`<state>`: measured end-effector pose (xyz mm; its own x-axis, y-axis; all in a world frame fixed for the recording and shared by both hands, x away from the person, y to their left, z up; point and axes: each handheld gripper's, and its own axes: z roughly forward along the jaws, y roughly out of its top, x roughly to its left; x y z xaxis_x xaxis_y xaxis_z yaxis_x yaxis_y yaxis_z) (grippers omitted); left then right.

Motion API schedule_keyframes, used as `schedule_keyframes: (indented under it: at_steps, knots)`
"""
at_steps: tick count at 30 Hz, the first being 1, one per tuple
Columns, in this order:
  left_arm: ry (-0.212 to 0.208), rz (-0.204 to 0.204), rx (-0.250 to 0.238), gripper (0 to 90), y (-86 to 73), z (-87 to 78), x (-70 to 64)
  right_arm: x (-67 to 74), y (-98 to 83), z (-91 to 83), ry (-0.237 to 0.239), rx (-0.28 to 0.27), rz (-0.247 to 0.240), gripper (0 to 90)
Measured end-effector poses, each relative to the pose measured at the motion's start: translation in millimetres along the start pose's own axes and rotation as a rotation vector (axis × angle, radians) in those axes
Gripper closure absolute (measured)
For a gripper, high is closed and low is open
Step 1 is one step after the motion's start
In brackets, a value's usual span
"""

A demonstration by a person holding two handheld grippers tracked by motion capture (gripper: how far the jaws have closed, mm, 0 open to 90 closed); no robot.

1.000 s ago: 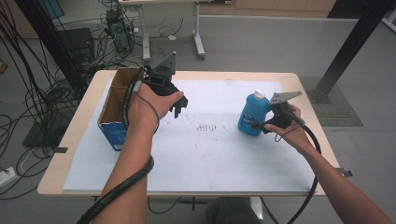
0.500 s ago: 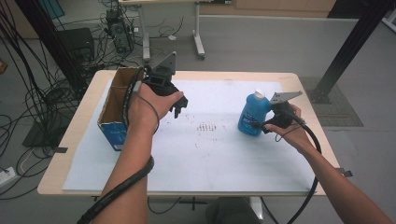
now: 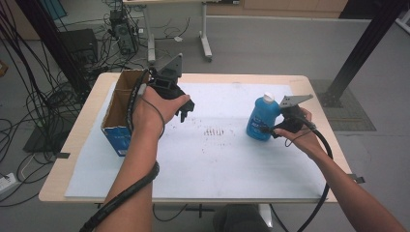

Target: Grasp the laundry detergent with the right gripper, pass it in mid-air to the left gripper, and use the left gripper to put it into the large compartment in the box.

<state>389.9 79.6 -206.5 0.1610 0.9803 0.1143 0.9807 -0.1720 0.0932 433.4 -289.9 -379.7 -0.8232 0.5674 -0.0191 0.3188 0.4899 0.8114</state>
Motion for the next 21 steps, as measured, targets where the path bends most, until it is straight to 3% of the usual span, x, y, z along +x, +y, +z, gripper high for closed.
schedule_keyframes:
  at_steps: [21]
  knots:
    - [0.002,0.003,0.002,5.4,0.2,-0.6,-0.5,0.5,0.3,0.0,-0.003,-0.003,-0.004,2.2]
